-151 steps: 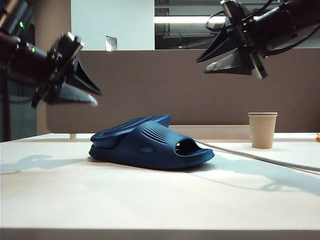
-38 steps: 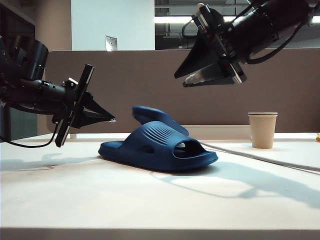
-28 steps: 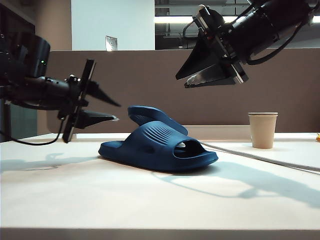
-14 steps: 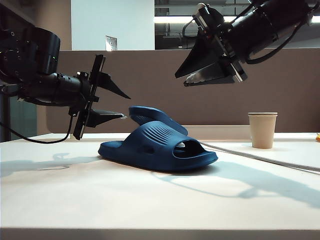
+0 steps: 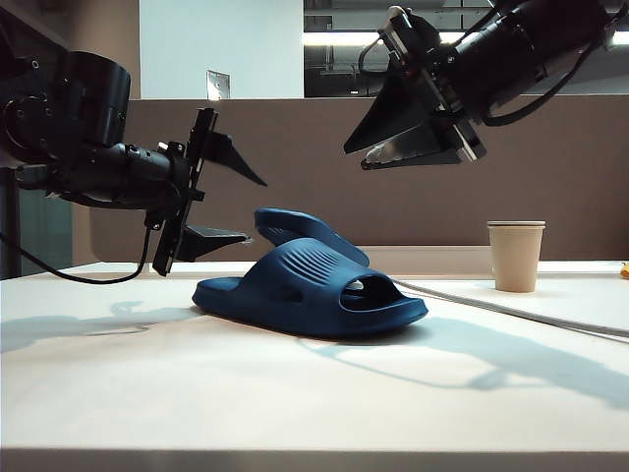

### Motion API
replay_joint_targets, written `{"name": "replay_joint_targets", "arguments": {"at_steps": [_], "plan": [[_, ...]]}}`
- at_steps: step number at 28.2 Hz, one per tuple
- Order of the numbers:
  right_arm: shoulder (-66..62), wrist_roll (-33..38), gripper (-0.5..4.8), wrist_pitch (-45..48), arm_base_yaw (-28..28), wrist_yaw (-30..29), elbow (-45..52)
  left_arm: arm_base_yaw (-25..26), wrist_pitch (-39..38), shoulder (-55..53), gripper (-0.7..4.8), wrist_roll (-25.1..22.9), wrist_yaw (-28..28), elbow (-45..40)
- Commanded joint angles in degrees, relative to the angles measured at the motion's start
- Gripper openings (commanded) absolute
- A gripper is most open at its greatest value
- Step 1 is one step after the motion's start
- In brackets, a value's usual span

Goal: Interlock the pair of blue slippers on the table with their fronts facing up.

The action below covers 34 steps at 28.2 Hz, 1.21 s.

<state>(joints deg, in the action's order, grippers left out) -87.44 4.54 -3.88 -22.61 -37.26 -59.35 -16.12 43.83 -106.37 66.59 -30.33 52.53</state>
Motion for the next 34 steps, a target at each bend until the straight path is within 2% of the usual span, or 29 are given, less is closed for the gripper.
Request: {"name": "replay_joint_targets", "arguments": {"at_steps": [1,8,13,15,18,22,24,30,34], "plan": [[0.2,0.0,1.48,0.8,-0.4,-0.2,-0.2,0.0,0.7,-0.1,3.42,1.4,0.8,0.2],[0.2,0.0,1.48,0.7,-0.5,-0.1,-0.2,0.0,2.2,-0.1,3.42,1.8,0.4,0.3],[0.2,-2.7,1.49,1.0,-0.6,2.3,-0.2,1.6,4.2,0.0,3.41,-1.3,-3.4,0.3],[0.2,-5.2,1.50,0.7,-1.4,5.2,-0.2,2.4,4.8,0.0,3.41,-1.5,-4.7,0.3],[0.2,-11.5,1.85,-0.4,-3.3,12.5,-0.2,3.5,5.0,0.0,3.41,-2.8,-6.2,0.3],[0.2,-22.7,1.86,-0.7,-8.0,23.3,-0.2,5.4,4.5,0.3,3.41,-8.1,-9.9,0.3],[0.2,-26.3,1.86,0.3,-10.0,26.3,-0.2,6.0,2.6,0.8,3.40,-11.1,-11.2,0.3],[-1.1,-29.5,1.86,6.9,-13.4,33.1,-0.3,7.2,-7.0,4.5,3.41,-26.3,-11.8,0.3],[-3.4,-33.5,2.22,9.4,-13.6,34.9,-0.4,7.2,-14.8,8.5,3.41,-35.7,-10.8,0.3]]}}
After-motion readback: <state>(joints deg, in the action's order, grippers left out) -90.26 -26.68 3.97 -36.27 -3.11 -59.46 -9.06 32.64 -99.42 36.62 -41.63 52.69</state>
